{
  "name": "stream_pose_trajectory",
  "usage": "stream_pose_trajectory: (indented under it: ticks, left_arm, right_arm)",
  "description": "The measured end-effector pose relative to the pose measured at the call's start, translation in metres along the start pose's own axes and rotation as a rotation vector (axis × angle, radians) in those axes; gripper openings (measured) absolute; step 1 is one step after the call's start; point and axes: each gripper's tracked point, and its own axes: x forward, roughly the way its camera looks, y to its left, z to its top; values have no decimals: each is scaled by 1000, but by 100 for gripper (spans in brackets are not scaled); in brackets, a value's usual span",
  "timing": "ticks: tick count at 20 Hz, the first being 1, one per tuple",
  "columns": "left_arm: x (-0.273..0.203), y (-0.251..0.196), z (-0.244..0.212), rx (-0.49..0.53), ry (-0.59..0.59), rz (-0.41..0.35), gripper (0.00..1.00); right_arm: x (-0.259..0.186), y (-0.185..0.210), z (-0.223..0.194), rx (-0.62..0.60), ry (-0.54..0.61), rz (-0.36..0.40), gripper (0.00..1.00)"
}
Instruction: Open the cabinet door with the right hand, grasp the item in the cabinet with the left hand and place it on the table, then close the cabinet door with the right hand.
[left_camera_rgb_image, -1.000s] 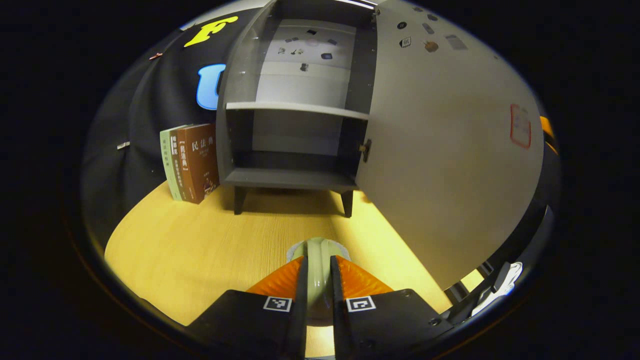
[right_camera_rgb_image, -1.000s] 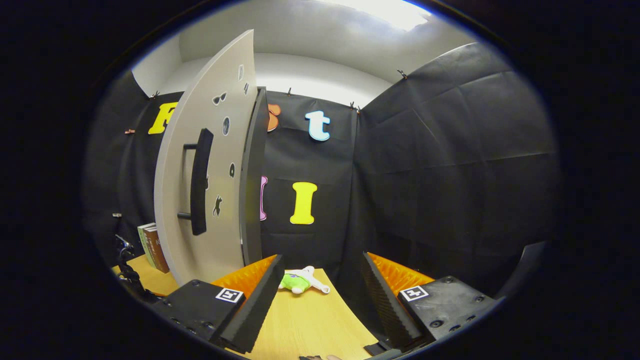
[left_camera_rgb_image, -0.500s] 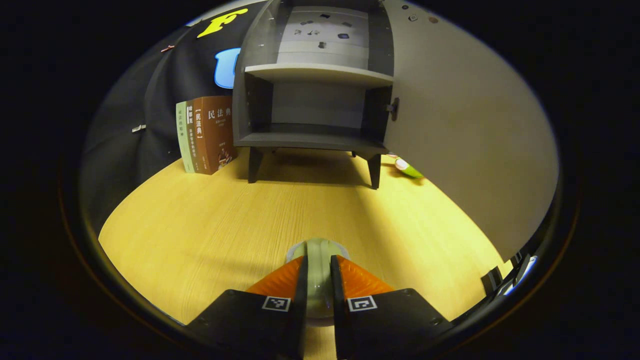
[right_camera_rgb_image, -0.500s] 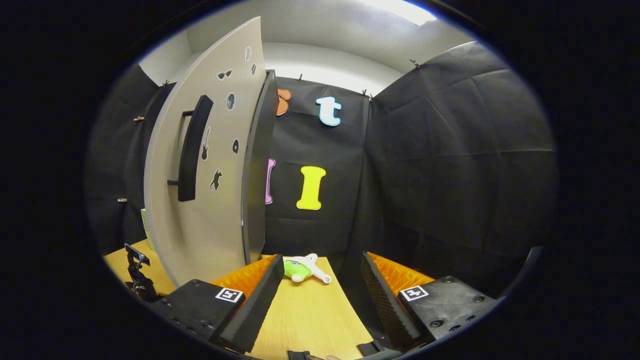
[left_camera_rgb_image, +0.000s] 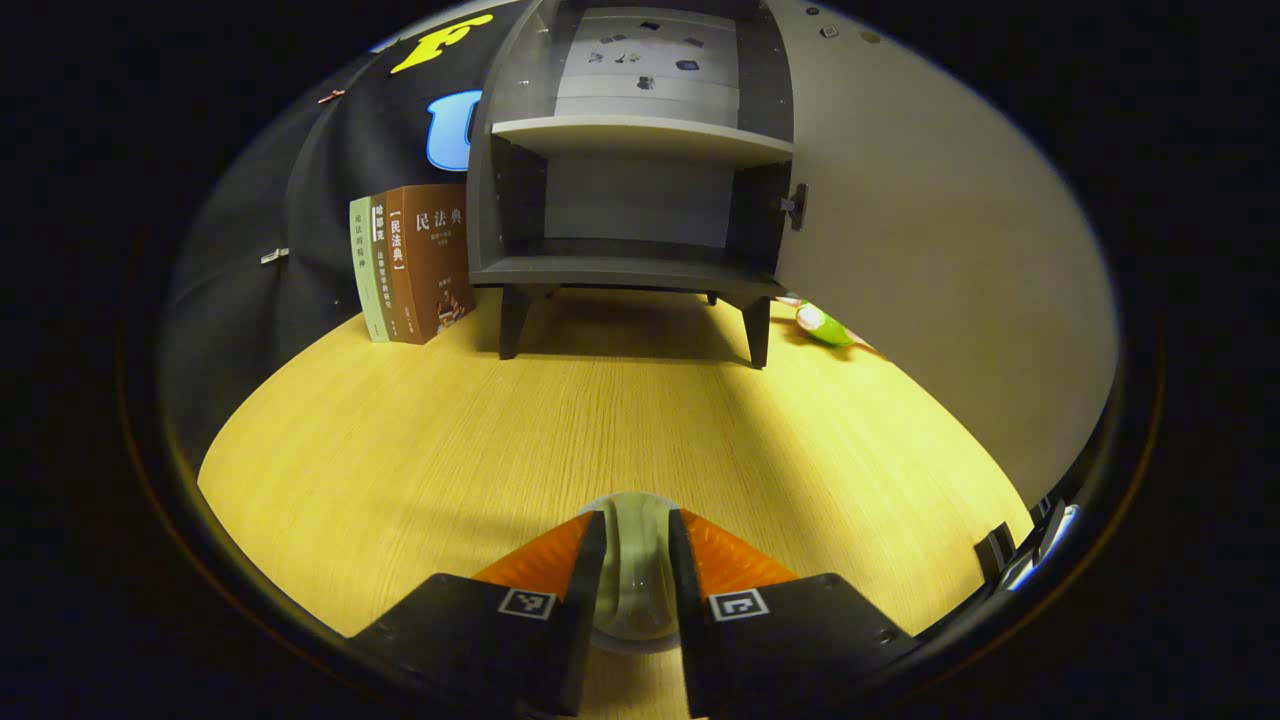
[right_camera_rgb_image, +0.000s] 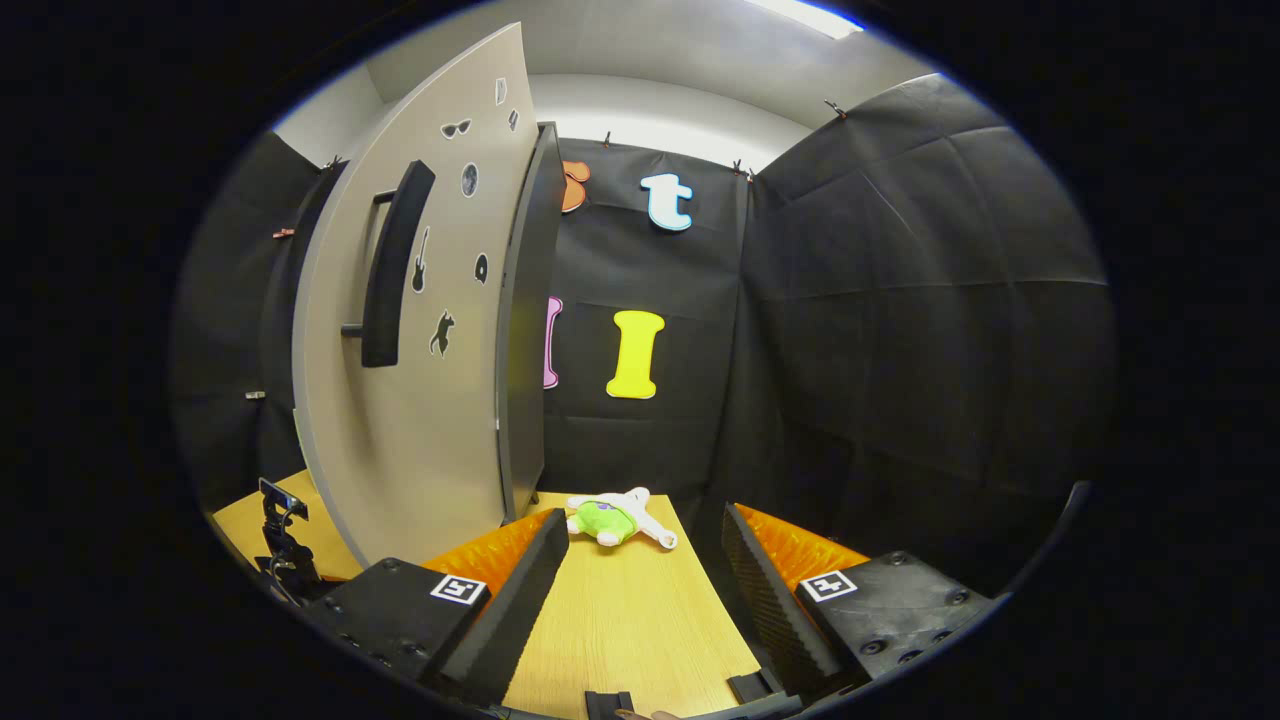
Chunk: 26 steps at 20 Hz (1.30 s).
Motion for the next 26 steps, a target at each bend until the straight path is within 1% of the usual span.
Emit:
stream_pose_trajectory:
  ticks: [2, 3, 4, 5, 6, 8, 9, 11, 12, 13, 16, 18, 20, 23, 26]
  left_arm:
    - [-11, 0, 18, 32, -30, -5, 54]
    - [-19, 1, 29, 52, -48, -3, 63]
    - [-29, 2, 41, 73, -68, 2, 70]
    - [-37, 1, 55, 92, -88, -4, 73]
    - [-47, -1, 69, 104, -110, -8, 72]
    - [-68, -2, 97, 126, -148, -8, 78]
    - [-79, -2, 112, 140, -171, -5, 84]
    - [-105, -1, 146, 173, -233, 11, 90]
    - [-116, -2, 162, 185, -261, 16, 90]
    - [-127, -3, 178, 186, -287, 16, 92]
    - [-159, -8, 226, 139, -375, 3, 94]
    - [-182, -3, 252, 141, -418, 25, 95]
    - [-204, 3, 273, 159, -454, 57, 94]
    - [-235, -8, 298, 153, -489, 39, 95]
    - [-268, -12, 323, 149, -546, 51, 94]
  right_arm:
    - [-3, 11, 12, 16, -13, 32, 98]
    - [-4, 18, 18, 27, -20, 51, 96]
    - [-5, 25, 24, 38, -27, 69, 98]
    - [-7, 32, 30, 48, -33, 88, 98]
    - [-8, 40, 36, 57, -38, 108, 98]
    - [-11, 58, 45, 68, -39, 160, 98]
    - [-14, 68, 53, 74, -44, 194, 98]
    - [-20, 89, 69, 85, -68, 266, 98]
    - [-20, 94, 77, 89, -87, 293, 96]
    - [-19, 98, 83, 92, -101, 310, 98]
    - [-15, 108, 90, 126, -104, 365, 98]
    - [-13, 113, 98, 158, -108, 396, 98]
    - [-11, 120, 103, 161, -126, 425, 98]
    - [-9, 131, 107, 142, -139, 483, 98]
    - [-9, 138, 108, 143, -138, 542, 97]
